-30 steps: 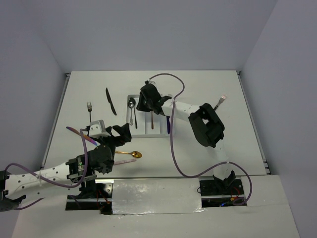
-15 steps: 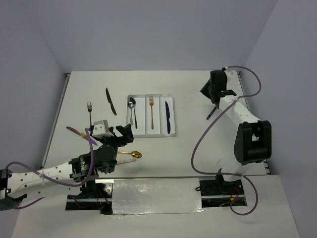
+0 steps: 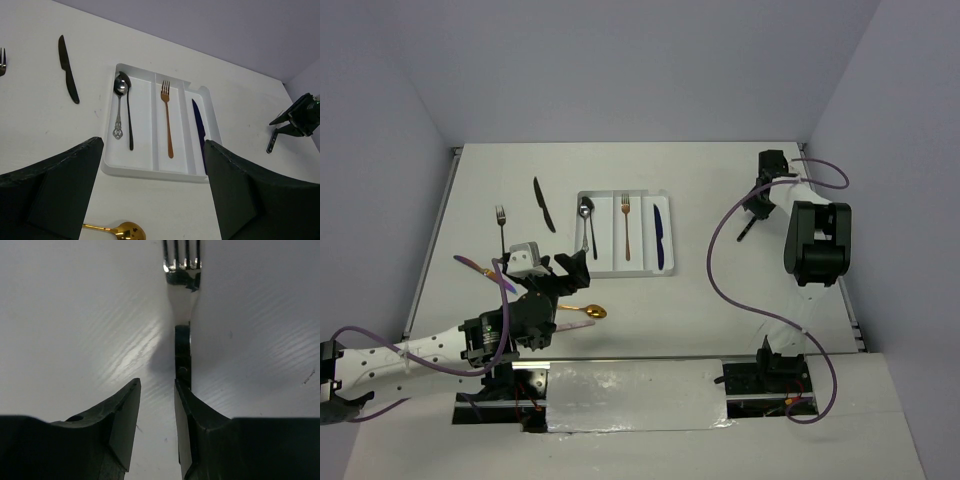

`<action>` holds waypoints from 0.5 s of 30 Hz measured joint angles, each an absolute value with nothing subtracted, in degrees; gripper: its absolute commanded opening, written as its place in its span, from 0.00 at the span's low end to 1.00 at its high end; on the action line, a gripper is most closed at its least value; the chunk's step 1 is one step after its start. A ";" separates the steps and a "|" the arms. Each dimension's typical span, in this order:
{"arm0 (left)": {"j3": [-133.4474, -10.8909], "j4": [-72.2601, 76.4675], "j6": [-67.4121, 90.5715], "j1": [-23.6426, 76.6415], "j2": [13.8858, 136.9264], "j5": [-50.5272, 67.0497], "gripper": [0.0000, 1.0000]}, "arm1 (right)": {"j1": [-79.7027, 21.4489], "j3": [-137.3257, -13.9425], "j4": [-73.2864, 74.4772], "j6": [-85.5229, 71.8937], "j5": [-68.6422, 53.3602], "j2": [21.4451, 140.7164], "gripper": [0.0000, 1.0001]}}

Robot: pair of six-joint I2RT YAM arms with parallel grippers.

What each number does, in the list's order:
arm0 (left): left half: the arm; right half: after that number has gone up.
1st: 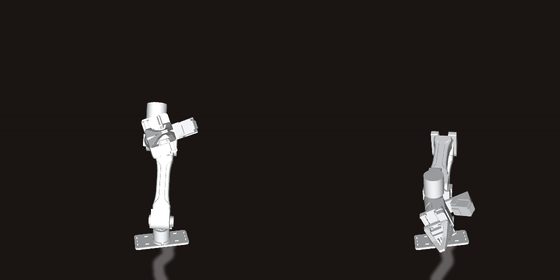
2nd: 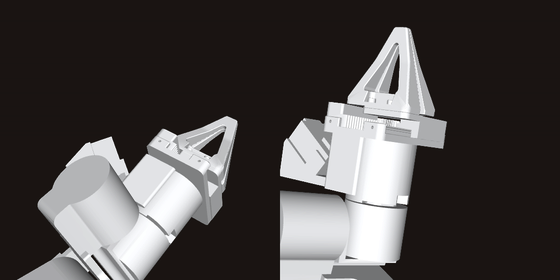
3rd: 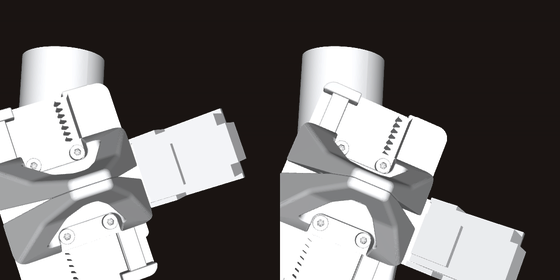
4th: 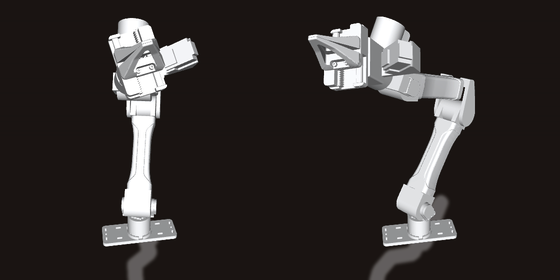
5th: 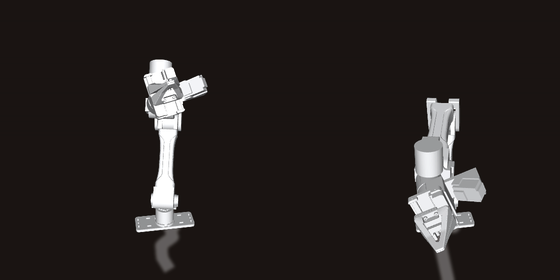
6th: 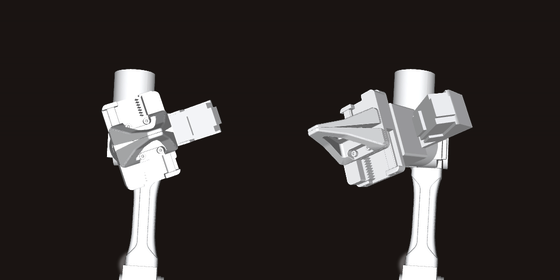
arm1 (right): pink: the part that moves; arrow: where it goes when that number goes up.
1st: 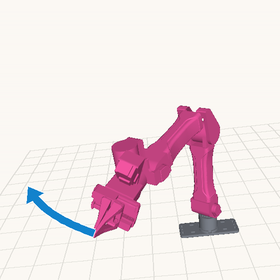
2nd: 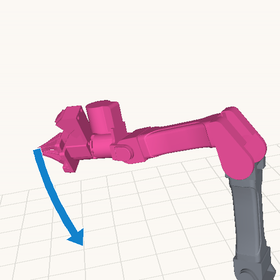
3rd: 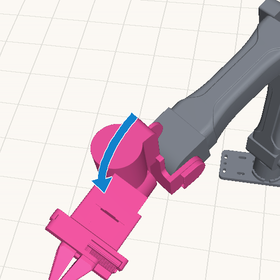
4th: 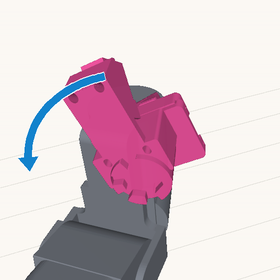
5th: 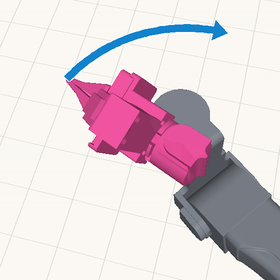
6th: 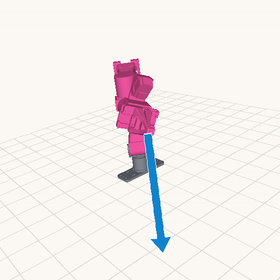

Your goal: Sort the eating utensils into containers

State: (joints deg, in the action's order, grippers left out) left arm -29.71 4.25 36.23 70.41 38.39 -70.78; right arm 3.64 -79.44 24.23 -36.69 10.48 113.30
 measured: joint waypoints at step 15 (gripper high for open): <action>-29.71 4.25 36.23 70.41 38.33 -70.19 0.95 | 5.78 -83.18 28.80 -37.65 9.96 115.68 0.42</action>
State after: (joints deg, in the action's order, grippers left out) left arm -29.71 4.25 36.23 70.41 38.33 -70.19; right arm 5.78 -83.18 28.80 -37.65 9.96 115.68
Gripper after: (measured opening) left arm 0.949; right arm 0.416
